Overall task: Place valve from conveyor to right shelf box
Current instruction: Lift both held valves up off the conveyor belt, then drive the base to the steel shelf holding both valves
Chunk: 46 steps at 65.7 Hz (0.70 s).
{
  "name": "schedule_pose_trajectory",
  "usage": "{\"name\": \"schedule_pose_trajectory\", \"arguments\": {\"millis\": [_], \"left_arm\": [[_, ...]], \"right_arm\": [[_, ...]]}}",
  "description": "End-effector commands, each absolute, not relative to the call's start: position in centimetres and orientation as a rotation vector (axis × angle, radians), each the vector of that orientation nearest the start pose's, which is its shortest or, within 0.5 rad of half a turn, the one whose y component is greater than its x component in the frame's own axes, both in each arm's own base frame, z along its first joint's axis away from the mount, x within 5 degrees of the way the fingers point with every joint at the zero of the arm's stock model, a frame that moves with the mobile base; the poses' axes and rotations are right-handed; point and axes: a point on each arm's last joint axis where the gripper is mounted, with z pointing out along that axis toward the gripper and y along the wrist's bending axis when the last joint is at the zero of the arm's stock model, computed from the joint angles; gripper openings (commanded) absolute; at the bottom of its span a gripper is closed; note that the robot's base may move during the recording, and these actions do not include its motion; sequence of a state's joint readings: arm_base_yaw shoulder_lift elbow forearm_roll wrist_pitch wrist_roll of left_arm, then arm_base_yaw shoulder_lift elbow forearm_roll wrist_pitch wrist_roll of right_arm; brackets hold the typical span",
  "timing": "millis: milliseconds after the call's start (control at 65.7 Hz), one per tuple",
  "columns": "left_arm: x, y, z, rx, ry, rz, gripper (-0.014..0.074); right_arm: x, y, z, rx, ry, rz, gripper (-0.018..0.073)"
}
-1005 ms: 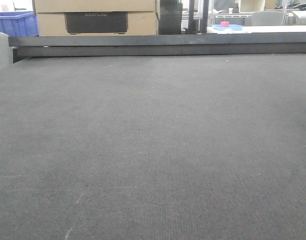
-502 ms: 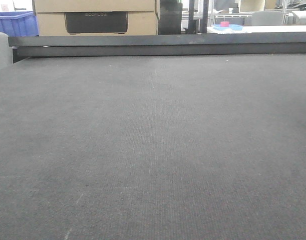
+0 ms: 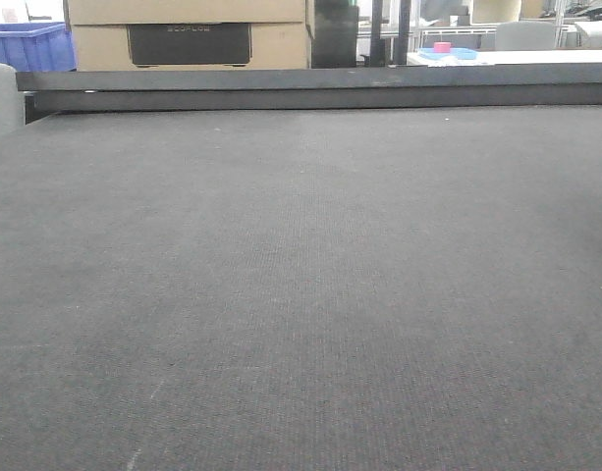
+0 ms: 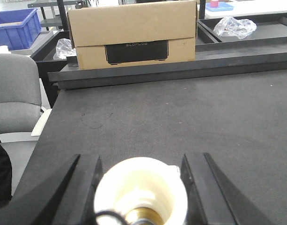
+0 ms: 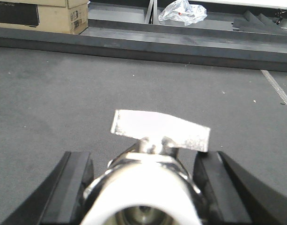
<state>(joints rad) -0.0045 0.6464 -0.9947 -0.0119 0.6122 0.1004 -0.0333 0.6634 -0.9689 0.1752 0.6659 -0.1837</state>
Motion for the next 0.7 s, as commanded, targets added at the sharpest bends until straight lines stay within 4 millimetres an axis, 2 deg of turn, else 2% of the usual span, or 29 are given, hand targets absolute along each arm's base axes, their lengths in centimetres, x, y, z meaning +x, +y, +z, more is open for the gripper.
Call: {"name": "schedule_pose_trajectory", "arguments": {"millis": [0,685], "left_arm": [[10.27,-0.14,44.21,0.081,1.669,0.052,-0.0111],[10.27,-0.14,44.21,0.081,1.669,0.052,-0.0111]], "right_arm": [[10.96,0.51,43.40,-0.071,1.721,0.034,-0.0151],[10.96,0.51,43.40,-0.071,1.721,0.034,-0.0151]]}}
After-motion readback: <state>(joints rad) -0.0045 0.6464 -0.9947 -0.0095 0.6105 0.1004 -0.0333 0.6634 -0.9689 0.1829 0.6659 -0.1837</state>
